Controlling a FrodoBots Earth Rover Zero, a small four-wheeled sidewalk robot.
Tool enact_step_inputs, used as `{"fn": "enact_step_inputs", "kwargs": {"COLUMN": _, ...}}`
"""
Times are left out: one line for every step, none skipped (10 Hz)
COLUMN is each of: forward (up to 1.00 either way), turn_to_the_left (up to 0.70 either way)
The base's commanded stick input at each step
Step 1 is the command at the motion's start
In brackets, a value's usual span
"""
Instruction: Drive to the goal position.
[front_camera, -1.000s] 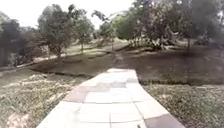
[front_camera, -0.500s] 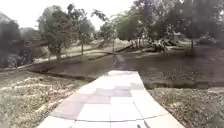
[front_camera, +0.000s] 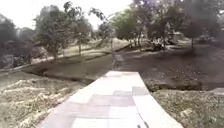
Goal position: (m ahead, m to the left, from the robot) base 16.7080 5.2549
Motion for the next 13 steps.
{"fn": "enact_step_inputs", "kwargs": {"forward": 0.70, "turn_to_the_left": -0.28}}
{"fn": "enact_step_inputs", "kwargs": {"forward": 0.70, "turn_to_the_left": -0.25}}
{"fn": "enact_step_inputs", "kwargs": {"forward": 0.70, "turn_to_the_left": 0.00}}
{"fn": "enact_step_inputs", "kwargs": {"forward": 0.70, "turn_to_the_left": 0.00}}
{"fn": "enact_step_inputs", "kwargs": {"forward": 0.70, "turn_to_the_left": 0.00}}
{"fn": "enact_step_inputs", "kwargs": {"forward": 0.70, "turn_to_the_left": -0.02}}
{"fn": "enact_step_inputs", "kwargs": {"forward": 0.70, "turn_to_the_left": -0.34}}
{"fn": "enact_step_inputs", "kwargs": {"forward": 0.70, "turn_to_the_left": -0.34}}
{"fn": "enact_step_inputs", "kwargs": {"forward": 0.70, "turn_to_the_left": -0.34}}
{"fn": "enact_step_inputs", "kwargs": {"forward": 0.70, "turn_to_the_left": -0.34}}
{"fn": "enact_step_inputs", "kwargs": {"forward": 0.70, "turn_to_the_left": -0.34}}
{"fn": "enact_step_inputs", "kwargs": {"forward": 0.70, "turn_to_the_left": -0.31}}
{"fn": "enact_step_inputs", "kwargs": {"forward": 0.70, "turn_to_the_left": -0.16}}
